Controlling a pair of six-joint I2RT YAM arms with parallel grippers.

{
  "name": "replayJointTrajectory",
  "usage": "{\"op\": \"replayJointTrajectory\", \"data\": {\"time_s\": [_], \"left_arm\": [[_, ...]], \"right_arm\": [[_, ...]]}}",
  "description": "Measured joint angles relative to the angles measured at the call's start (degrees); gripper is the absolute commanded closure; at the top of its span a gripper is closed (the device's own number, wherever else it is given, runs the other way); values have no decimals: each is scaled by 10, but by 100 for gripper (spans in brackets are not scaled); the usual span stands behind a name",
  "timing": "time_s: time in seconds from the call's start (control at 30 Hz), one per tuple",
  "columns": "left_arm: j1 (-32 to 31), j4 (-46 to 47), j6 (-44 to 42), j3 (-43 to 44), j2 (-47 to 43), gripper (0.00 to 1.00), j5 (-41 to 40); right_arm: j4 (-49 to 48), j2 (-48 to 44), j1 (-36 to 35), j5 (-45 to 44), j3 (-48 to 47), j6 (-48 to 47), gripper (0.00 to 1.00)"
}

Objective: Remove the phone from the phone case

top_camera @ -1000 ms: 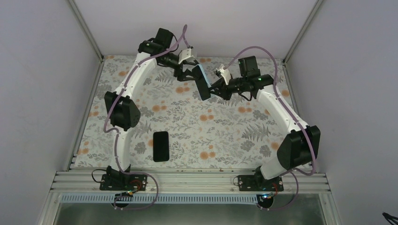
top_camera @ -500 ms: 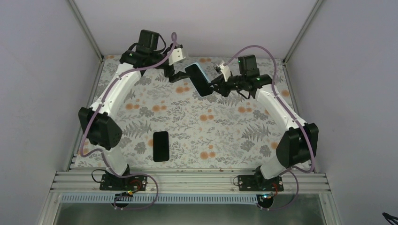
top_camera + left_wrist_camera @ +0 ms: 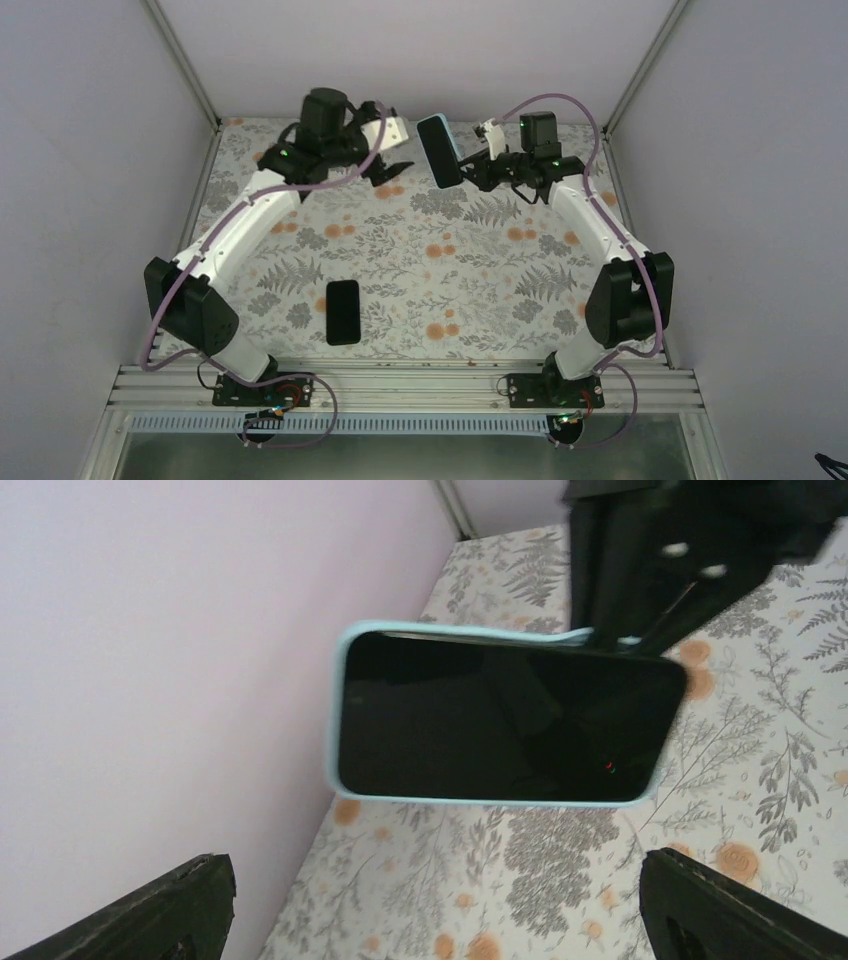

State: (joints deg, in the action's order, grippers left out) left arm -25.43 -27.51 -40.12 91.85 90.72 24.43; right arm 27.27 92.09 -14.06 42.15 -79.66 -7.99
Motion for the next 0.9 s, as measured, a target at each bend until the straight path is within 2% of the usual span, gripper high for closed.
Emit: {"op": "replayJointTrajectory", "data": {"time_s": [0.23,0.5,0.9], "left_arm": [[-80,133,47,-118,-2,0,-62],[-125,252,90,-116,79,0,-115],[-163,305,116,-103,141,0,-169]], "right_arm": [[-27,41,23,-24,-12,76,97],[-50,92,26,-18,-21,157,97],[-56,97,29,-40,-51,189,97]]}}
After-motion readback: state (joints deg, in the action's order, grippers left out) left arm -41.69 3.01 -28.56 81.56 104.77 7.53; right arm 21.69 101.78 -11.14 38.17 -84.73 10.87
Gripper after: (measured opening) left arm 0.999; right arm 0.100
